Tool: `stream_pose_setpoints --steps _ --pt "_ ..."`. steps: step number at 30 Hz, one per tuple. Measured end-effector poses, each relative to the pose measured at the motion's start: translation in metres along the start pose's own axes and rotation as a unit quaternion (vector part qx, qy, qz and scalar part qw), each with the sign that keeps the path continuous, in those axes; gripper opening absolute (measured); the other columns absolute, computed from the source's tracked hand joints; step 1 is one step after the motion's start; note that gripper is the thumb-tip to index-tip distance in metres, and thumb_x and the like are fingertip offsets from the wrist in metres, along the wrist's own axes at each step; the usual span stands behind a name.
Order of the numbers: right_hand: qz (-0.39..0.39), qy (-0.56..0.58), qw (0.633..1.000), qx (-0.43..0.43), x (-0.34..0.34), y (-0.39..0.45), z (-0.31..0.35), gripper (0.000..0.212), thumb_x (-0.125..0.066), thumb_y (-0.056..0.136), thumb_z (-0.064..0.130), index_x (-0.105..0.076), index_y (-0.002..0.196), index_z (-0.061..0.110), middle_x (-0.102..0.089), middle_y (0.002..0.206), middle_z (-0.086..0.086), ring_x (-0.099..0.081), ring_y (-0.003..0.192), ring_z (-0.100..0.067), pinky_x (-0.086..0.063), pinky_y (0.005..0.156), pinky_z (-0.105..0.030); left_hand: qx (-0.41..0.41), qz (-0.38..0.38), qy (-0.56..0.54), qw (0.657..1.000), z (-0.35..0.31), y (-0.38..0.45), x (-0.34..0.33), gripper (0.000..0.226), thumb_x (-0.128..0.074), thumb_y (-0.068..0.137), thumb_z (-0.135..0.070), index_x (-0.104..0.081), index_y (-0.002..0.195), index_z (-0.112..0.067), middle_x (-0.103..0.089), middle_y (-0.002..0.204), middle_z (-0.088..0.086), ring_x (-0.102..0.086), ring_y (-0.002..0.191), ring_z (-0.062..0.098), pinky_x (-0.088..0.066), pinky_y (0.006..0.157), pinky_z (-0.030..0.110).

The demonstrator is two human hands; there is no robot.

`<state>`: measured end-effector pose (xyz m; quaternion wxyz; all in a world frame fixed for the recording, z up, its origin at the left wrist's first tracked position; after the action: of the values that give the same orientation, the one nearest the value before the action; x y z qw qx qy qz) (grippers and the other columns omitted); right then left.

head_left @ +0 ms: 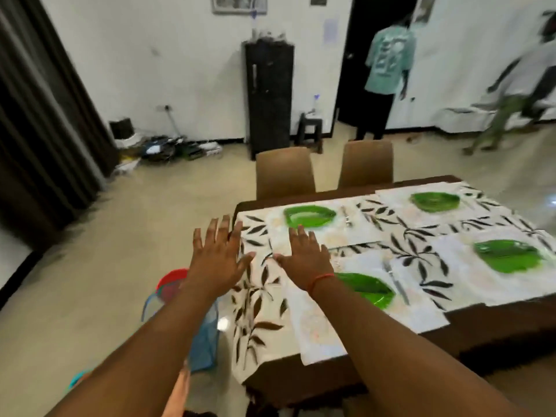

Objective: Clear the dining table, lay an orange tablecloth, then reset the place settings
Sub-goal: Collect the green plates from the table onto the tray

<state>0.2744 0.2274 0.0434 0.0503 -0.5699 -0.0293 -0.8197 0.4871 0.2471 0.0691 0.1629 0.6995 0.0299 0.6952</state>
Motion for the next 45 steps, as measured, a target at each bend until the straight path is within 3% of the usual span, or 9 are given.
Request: stream_pose_setpoints --steps 8,19,22,26,37,41,45 --pt "-0.091 -0.037 0.992 -0.078 0.116 0.017 -0.159 0.083 -0.027 0.093 0.071 0.0 0.158 0.027 0.008 0.166 0.0 0.005 0.153 -0.026 -0.006 0.12 -0.055 -0.102 -0.032 -0.008 0.994 -0.148 0.114 0.022 0.077 -0.019 0.096 -0.07 -0.036 0.154 -0.022 -0.031 0.161 0.014 -0.032 0.146 0.039 -0.026 0.11 0.066" --pt "-0.08 -0.035 0.981 -0.174 0.131 0.017 -0.283 0.084 -0.023 0.091 0.074 0.007 0.157 0.031 0.015 0.165 0.002 0.011 0.152 -0.026 -0.003 0.119 -0.057 -0.173 -0.019 -0.035 0.984 -0.268 0.18 -0.014 0.079 -0.013 0.095 -0.074 -0.019 0.159 -0.029 -0.012 0.167 0.008 -0.013 0.153 0.035 -0.01 0.119 0.062" --pt "-0.07 -0.044 0.978 -0.192 0.127 0.014 -0.298 0.084 -0.021 0.092 0.074 0.007 0.157 0.029 0.014 0.165 0.0 0.009 0.152 -0.028 -0.002 0.119 -0.057 -0.192 -0.006 -0.036 0.981 -0.281 0.191 -0.028 0.081 -0.01 0.094 -0.075 -0.01 0.161 -0.029 -0.003 0.168 0.007 -0.003 0.155 0.034 -0.005 0.12 0.061" --pt "-0.048 -0.044 0.972 -0.224 0.108 0.01 -0.311 0.082 -0.022 0.094 0.071 0.005 0.158 0.026 0.012 0.165 -0.001 0.006 0.152 -0.028 -0.007 0.12 -0.057 -0.204 0.022 -0.045 0.978 -0.284 0.194 -0.06 0.081 -0.009 0.094 -0.074 -0.009 0.161 -0.029 -0.006 0.168 0.008 -0.006 0.154 0.035 -0.006 0.119 0.063" --pt "0.045 -0.036 0.951 -0.305 0.023 0.02 -0.316 0.082 -0.032 0.096 0.066 0.001 0.158 0.023 0.005 0.166 -0.003 -0.002 0.152 -0.03 -0.015 0.12 -0.053 -0.226 0.172 -0.038 0.958 -0.243 0.198 -0.186 0.08 -0.008 0.094 -0.072 0.0 0.16 -0.028 0.004 0.168 0.007 0.004 0.154 0.033 -0.004 0.12 0.062" --pt "0.088 -0.026 0.941 -0.326 -0.016 0.013 -0.316 0.083 -0.037 0.097 0.062 0.001 0.158 0.022 0.004 0.166 -0.006 -0.003 0.152 -0.032 -0.016 0.12 -0.054 -0.247 0.214 -0.02 0.945 -0.236 0.182 -0.223 0.079 -0.014 0.097 -0.069 0.001 0.16 -0.025 0.006 0.168 0.008 0.005 0.154 0.033 -0.003 0.12 0.061" --pt "0.119 -0.025 0.935 -0.333 -0.047 0.011 -0.316 0.083 -0.041 0.096 0.06 -0.003 0.158 0.021 0.002 0.166 -0.007 -0.005 0.152 -0.033 -0.018 0.121 -0.052 -0.27 0.261 -0.002 0.927 -0.237 0.17 -0.247 0.08 -0.032 0.1 -0.06 0.003 0.16 -0.02 0.001 0.168 0.012 -0.004 0.154 0.034 -0.012 0.121 0.058"
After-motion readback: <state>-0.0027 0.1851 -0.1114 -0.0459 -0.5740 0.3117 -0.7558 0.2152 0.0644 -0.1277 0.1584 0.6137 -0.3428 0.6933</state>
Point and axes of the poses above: each hand's wrist, its own y-axis towards the middle knuckle, its own x-axis out of the back of the hand, z = x × y, the point moved 3 cm from there along y, towards the middle knuckle
